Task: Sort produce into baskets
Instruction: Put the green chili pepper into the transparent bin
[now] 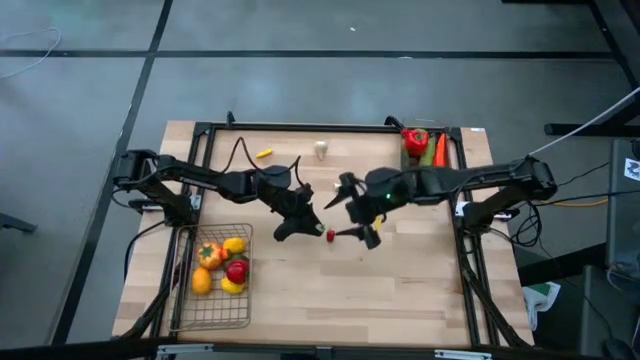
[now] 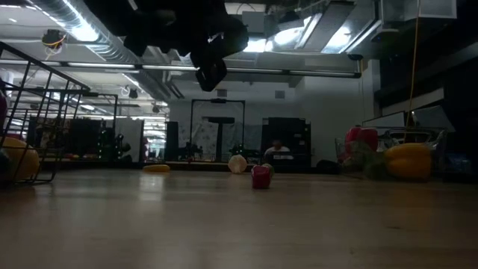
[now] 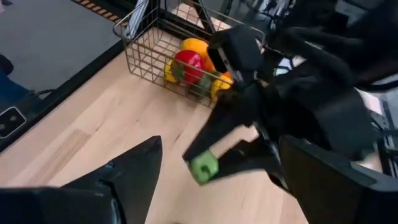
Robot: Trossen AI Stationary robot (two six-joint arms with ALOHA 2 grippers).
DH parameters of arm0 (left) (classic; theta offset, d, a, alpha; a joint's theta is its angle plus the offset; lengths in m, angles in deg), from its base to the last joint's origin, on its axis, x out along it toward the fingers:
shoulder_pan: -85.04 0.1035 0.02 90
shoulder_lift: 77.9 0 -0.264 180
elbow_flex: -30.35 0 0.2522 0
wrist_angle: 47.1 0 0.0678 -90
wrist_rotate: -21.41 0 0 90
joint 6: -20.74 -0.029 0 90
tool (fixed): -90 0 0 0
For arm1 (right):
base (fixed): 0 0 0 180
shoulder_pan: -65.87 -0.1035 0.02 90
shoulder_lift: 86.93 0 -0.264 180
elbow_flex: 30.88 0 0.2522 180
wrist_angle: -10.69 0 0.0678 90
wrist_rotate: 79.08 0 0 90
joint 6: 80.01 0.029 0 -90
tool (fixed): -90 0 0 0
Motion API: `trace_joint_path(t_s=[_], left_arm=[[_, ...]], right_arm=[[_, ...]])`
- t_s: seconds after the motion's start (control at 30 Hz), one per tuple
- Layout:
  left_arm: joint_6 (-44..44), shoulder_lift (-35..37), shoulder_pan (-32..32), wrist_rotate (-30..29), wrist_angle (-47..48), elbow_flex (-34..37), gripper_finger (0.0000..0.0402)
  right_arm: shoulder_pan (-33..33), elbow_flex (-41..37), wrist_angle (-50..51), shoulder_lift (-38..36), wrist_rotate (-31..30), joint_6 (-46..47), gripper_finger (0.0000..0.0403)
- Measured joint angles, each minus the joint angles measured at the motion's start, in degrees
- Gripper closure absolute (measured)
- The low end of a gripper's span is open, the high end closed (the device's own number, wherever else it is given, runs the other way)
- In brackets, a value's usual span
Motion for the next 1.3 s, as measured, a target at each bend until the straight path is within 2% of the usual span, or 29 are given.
trace_joint_path(t_s=[0.33, 0.6, 1.0, 1.1, 1.3], left_arm=[[-2.9, 0.0, -2.8, -1.8, -0.1, 0.0, 0.0290], [-4.7, 0.0, -4.0, -1.9, 0.3, 0.0, 0.0290], [-6.5, 0.0, -4.7, -1.9, 4.2, 0.0, 0.0290], [-6.9, 0.0, -4.7, -1.9, 4.9, 0.0, 0.0290], [-7.0, 0.0, -4.7, -1.9, 4.8, 0.0, 0.0290]], right_arm=[[-3.4, 0.0, -1.0, 7.6, -6.5, 0.0, 0.0084], [-3.4, 0.0, -2.9, 10.6, -6.3, 0.2, 0.0084], [-3.8, 0.0, -2.8, 10.8, -4.5, 2.1, 0.0085], [-4.5, 0.0, -2.8, 10.8, -4.8, 2.2, 0.0099], [-4.5, 0.0, -2.8, 10.8, -5.3, 2.2, 0.0161]])
